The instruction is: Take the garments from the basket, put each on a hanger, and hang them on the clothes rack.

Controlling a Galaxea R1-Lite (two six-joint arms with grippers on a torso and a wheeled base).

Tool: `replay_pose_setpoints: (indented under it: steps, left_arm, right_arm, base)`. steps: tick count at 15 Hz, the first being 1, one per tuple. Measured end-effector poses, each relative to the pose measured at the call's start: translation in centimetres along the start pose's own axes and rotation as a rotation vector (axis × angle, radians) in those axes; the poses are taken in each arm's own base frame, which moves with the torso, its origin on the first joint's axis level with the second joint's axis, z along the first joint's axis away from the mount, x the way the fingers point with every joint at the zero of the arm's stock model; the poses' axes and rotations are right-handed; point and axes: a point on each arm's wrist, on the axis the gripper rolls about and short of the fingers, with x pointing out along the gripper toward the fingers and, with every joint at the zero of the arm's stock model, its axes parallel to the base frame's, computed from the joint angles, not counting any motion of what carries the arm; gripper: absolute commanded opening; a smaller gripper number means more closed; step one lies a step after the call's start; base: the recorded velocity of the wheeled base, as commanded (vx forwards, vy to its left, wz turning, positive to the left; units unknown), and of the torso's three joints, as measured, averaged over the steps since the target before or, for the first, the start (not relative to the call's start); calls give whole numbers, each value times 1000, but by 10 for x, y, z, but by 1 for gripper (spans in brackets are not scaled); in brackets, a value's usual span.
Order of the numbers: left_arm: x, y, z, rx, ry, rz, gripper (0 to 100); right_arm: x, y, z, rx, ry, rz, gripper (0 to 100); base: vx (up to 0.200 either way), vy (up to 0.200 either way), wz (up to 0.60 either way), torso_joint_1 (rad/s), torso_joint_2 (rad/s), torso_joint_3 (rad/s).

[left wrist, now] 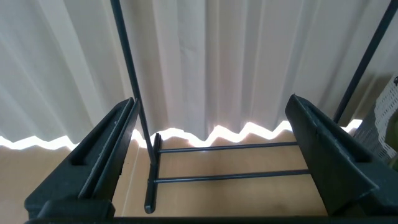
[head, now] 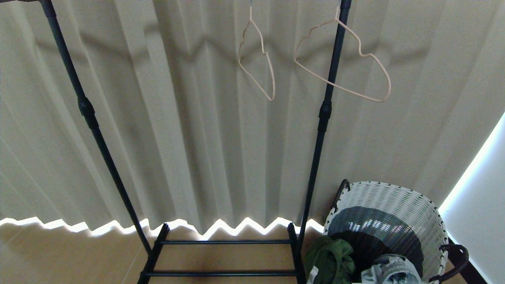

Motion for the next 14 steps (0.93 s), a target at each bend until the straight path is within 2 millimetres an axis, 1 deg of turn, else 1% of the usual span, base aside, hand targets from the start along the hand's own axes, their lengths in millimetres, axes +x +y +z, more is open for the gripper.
replay_pose_setpoints:
  steps: [1, 2, 4, 5, 7, 9, 11, 13, 14]
  left_arm:
    - [0, 0, 0, 0, 0, 0, 100]
    - [0, 0, 0, 0, 0, 0, 100]
    - [0, 0, 0, -2, 0, 0, 100]
    - [0, 0, 0, -3, 0, 0, 100]
    - [0, 0, 0, -4, 0, 0, 100]
    - [0, 0, 0, -4, -1, 0, 100]
    - [0, 0, 0, -4, -1, 2, 100]
    - [0, 0, 0, -7, -1, 2, 100]
    - [0, 0, 0, -11, 0, 3, 100]
  right_arm:
    - [0, 0, 0, -22, 0, 0, 100]
    - [-1, 0, 3, -97, -2, 3, 100]
    - [-3, 0, 16, -172, -9, 7, 100]
    - [0, 0, 25, -197, 12, 10, 100]
    - [13, 2, 39, -258, 121, 23, 100]
    - [38, 4, 48, -352, 287, 52, 100]
    - [67, 7, 50, -461, 437, 97, 100]
    - [96, 10, 44, -545, 580, 149, 100]
    - [111, 11, 38, -578, 653, 178, 100]
  base:
    - [0, 0, 0, 0, 0, 0]
    - [0, 0, 0, 0, 0, 0]
    - [0, 0, 0, 0, 0, 0]
    - [0, 0, 0, 0, 0, 0]
    - [0, 0, 0, 0, 0, 0]
    - [0, 0, 0, 0, 0, 0]
    - [0, 0, 0, 0, 0, 0]
    - [0, 0, 0, 0, 0, 0]
    - [0, 0, 0, 0, 0, 0]
